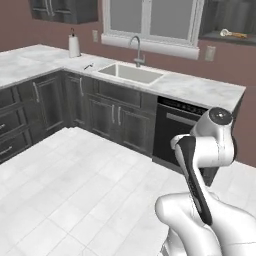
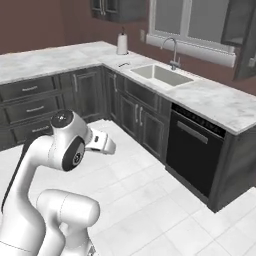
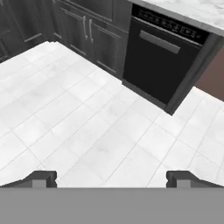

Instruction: Organize the utensils by type. Pick up the wooden spoons from the counter and place them in the open cabinet. Then pick up the metallic utensils from the counter and place them in the open drawer.

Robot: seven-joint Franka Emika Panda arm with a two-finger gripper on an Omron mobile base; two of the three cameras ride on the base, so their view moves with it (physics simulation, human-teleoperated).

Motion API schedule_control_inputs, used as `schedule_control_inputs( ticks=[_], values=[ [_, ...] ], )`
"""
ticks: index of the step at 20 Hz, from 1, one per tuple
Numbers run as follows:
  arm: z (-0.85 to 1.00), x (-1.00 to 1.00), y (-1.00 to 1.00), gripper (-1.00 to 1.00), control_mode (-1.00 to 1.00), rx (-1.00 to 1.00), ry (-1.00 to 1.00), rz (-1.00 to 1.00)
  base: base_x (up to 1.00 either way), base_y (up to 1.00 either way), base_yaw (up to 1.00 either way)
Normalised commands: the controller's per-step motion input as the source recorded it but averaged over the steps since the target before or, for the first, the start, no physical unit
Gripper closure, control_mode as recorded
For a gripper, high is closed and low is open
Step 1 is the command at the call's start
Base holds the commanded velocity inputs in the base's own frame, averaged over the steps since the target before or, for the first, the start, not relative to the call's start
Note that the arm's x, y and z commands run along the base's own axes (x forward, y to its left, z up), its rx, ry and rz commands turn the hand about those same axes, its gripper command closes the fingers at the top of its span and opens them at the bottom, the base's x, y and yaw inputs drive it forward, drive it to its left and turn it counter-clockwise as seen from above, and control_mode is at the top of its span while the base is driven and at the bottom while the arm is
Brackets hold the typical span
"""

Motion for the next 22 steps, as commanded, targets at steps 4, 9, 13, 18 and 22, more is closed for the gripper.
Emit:
schedule_control_inputs(
  ticks=[4,9,13,18,22],
  values=[
    [0.00,0.00,0.00,-1.00,1.00,0.00,0.00,0.00,0.93,0.34,-0.33],
    [0.00,0.00,0.00,-1.00,1.00,0.00,0.00,0.00,0.97,0.60,-0.01],
    [0.00,0.00,0.00,-1.00,1.00,0.00,0.00,0.00,1.00,0.63,-0.02],
    [0.00,0.00,0.00,-1.00,1.00,0.00,0.00,0.00,1.00,0.54,-0.15],
    [0.00,0.00,0.00,-1.00,1.00,0.00,0.00,0.00,1.00,0.48,-0.37]
  ],
)
